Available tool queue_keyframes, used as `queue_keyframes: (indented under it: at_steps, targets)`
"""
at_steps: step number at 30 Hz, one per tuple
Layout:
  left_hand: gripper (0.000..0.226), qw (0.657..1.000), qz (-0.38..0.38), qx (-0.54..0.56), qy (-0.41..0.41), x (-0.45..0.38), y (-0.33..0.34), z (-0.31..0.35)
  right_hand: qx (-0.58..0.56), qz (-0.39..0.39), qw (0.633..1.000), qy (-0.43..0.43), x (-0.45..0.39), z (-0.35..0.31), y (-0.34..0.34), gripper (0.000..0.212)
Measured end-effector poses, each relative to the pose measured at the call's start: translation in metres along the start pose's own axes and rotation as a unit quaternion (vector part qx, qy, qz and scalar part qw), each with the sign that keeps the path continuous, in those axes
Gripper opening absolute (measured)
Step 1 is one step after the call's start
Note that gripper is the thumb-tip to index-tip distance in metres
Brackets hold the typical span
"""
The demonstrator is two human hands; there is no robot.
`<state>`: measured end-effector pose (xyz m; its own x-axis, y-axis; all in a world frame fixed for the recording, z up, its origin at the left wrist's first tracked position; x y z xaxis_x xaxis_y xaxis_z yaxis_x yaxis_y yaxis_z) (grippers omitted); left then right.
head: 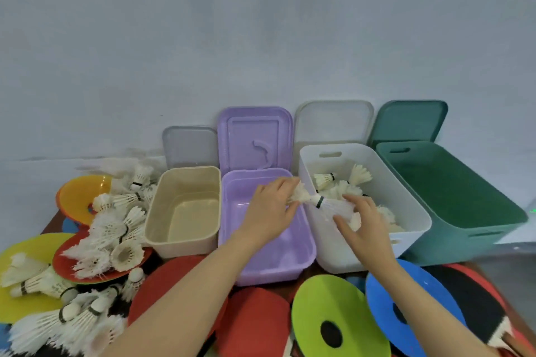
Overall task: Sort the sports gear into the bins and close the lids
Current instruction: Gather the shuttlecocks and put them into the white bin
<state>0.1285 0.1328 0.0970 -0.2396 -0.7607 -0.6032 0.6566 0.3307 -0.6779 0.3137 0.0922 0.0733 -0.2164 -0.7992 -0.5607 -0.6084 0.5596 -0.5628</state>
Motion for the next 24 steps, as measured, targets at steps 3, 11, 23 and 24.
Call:
queue_keyframes:
  at_steps: [3,11,23,24]
  targets:
    - [0.041,1.0,0.008,-0.007,-0.009,-0.029,0.033,0.035,-0.009,0.031,0.999,0.041,-0.028,0.041,-0.032,0.046]
    - [0.048,0.997,-0.062,-0.025,-0.046,-0.053,0.108,0.071,0.089,-0.032,0.996,-0.001,-0.068,0.104,-0.05,0.041]
    - [0.046,0.975,-0.113,-0.187,-0.053,-0.011,0.096,0.049,0.147,-0.187,0.969,-0.074,-0.036,0.101,-0.01,0.046]
    - [0.048,0.975,-0.109,-0.188,-0.051,-0.009,0.089,0.047,0.131,-0.18,0.971,-0.082,-0.033,0.094,-0.008,0.044]
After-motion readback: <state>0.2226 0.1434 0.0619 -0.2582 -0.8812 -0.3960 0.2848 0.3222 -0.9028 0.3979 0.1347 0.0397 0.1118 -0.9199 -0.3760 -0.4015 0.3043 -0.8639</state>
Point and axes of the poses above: each hand's wrist, its own x-axis away from the middle knuckle, its own y-axis out of the palm, z = x × y, the point moved 8 cm from there along -x, towards the middle knuckle, and after that the axes turned 10 degrees about z, right-handed, at the moved point
